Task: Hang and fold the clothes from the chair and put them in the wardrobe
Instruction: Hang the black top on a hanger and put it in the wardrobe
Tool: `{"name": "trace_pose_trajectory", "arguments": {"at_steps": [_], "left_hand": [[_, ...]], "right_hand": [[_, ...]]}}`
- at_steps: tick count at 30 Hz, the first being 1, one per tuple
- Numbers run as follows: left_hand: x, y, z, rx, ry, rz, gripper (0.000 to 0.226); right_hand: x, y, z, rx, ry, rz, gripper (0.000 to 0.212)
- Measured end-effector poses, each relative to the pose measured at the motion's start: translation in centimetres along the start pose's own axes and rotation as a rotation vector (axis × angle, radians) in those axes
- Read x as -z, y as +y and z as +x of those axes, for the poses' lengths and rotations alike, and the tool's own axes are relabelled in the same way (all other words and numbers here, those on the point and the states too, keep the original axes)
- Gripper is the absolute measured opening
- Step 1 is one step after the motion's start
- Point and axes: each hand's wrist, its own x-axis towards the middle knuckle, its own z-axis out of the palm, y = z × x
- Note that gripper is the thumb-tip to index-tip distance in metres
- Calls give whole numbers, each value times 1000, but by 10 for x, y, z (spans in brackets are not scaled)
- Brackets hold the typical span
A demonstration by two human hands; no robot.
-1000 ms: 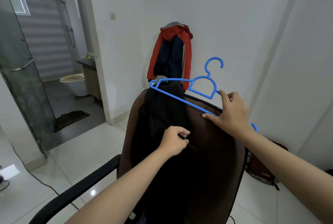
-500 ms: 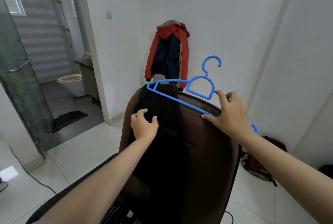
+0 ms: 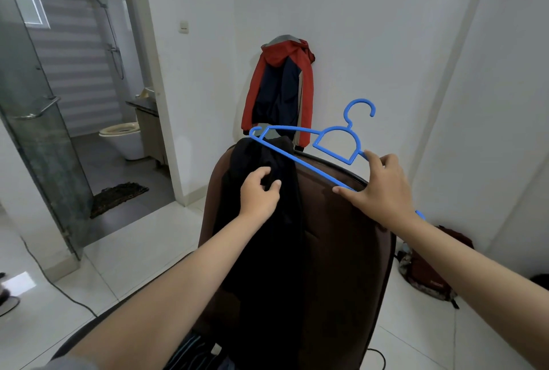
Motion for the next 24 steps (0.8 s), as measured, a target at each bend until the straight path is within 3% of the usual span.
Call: {"name": "trace_pose_trajectory", "arguments": {"at_steps": [10, 14, 17, 20, 22, 24], "left_hand": [[-33, 25, -14, -138, -460, 88, 42], [-36, 22, -18, -131, -526, 35, 39], [-30, 14, -15, -103, -406, -96, 27], [-20, 6, -5, -181, -124, -3, 20], [-12, 0, 9, -199, 24, 158, 31], [-6, -5, 25, -104, 67, 268, 49]], "right_hand": [[54, 15, -4, 47, 38, -175, 93], [61, 19, -2, 89, 71, -255, 90], [62, 20, -1, 68, 67, -289, 90], [61, 23, -2, 55, 67, -283, 91], [58, 26, -3, 44, 57, -276, 92], [55, 28, -5, 23, 45, -270, 92]]}}
